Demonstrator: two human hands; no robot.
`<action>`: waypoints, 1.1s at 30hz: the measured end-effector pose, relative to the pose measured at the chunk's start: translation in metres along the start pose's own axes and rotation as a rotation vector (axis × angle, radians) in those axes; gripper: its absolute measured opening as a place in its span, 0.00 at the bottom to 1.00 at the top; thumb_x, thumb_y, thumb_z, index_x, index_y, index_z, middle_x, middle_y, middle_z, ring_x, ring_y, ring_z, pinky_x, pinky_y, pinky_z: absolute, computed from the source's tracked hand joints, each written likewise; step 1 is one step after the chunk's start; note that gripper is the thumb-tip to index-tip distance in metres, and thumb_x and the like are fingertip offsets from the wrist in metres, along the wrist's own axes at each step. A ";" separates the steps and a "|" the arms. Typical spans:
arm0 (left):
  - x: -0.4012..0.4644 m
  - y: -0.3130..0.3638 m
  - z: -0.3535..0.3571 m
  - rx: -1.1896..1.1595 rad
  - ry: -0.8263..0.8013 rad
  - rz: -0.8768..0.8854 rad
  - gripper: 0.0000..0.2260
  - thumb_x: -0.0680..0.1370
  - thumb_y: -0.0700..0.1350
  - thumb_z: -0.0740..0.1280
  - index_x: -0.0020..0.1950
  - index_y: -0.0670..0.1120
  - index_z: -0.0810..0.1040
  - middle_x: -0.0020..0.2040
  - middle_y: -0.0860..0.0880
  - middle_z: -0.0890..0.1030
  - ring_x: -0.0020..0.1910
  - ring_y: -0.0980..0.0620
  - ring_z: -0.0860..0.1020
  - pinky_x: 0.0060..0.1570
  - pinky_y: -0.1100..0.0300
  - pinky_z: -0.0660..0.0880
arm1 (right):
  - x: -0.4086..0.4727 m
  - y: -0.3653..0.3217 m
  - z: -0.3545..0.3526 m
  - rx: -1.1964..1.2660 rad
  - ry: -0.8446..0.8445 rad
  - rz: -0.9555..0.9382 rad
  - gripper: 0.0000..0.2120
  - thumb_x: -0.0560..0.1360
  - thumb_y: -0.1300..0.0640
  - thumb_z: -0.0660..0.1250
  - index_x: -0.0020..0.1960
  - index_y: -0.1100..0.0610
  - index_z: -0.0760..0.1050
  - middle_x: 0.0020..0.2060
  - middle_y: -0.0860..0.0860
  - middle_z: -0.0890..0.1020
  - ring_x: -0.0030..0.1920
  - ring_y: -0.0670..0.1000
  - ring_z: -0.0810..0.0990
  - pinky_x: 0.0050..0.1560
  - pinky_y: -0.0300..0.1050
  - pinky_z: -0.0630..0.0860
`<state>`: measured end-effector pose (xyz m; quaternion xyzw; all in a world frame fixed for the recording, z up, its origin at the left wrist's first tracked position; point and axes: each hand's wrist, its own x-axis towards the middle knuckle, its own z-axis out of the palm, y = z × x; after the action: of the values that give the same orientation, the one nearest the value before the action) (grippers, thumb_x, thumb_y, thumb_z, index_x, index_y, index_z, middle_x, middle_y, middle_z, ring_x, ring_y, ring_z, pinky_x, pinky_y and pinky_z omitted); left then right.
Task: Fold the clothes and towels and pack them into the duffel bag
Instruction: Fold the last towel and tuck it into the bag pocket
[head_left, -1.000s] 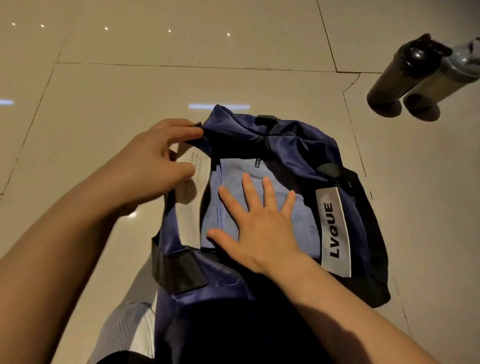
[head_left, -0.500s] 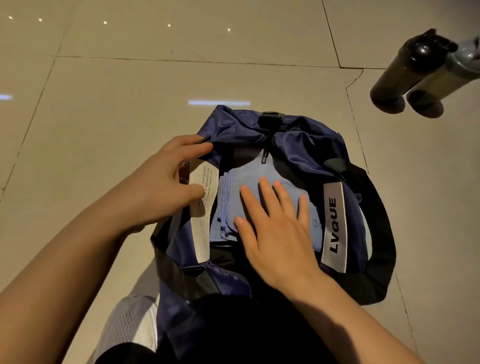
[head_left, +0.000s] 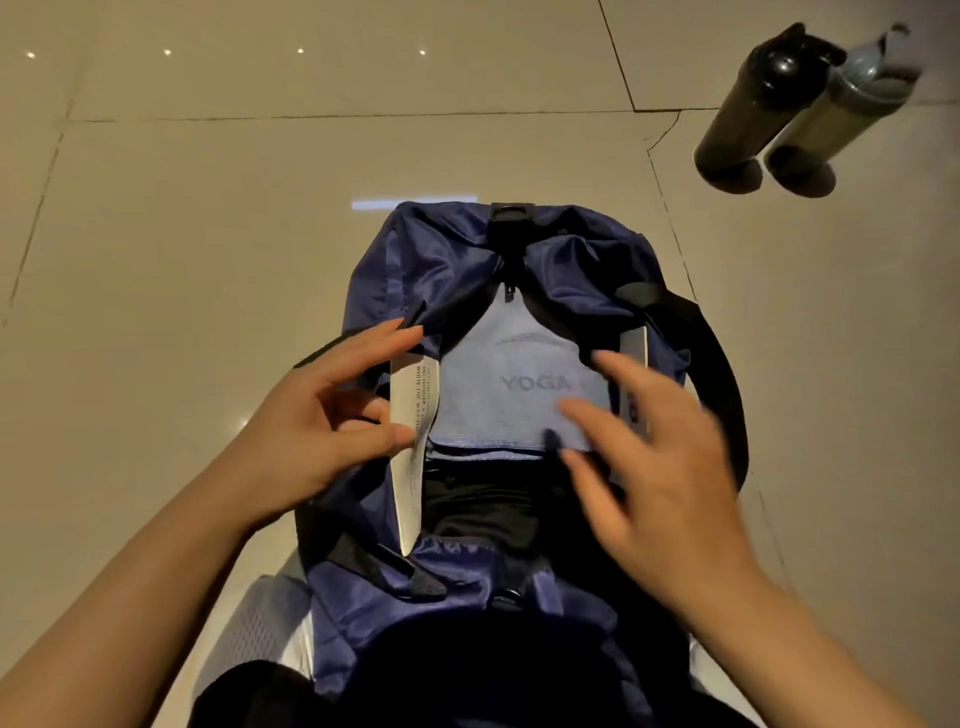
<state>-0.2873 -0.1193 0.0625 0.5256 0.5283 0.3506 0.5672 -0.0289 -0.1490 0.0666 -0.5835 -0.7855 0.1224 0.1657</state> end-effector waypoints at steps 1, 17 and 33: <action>-0.001 0.000 -0.002 -0.075 -0.012 -0.017 0.32 0.63 0.38 0.79 0.64 0.59 0.78 0.64 0.52 0.78 0.39 0.52 0.77 0.48 0.57 0.77 | -0.013 0.007 -0.004 -0.051 0.071 0.106 0.19 0.73 0.50 0.68 0.62 0.54 0.78 0.67 0.59 0.70 0.65 0.61 0.69 0.61 0.60 0.68; -0.019 -0.036 0.048 1.101 -0.047 0.187 0.36 0.73 0.53 0.72 0.77 0.54 0.60 0.78 0.54 0.57 0.58 0.49 0.78 0.48 0.54 0.77 | -0.054 0.019 -0.005 0.312 -0.595 0.342 0.37 0.78 0.52 0.65 0.75 0.37 0.44 0.74 0.47 0.60 0.68 0.45 0.68 0.63 0.37 0.68; 0.004 -0.092 0.052 1.332 0.003 0.259 0.33 0.76 0.63 0.53 0.79 0.54 0.52 0.78 0.45 0.56 0.75 0.36 0.56 0.56 0.25 0.65 | -0.008 0.036 0.062 -0.090 -0.366 0.003 0.48 0.71 0.49 0.74 0.79 0.46 0.45 0.78 0.48 0.41 0.77 0.55 0.45 0.70 0.44 0.53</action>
<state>-0.2508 -0.1458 -0.0332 0.8215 0.5651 0.0160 0.0751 -0.0203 -0.1463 -0.0049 -0.5597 -0.8063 0.1913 -0.0064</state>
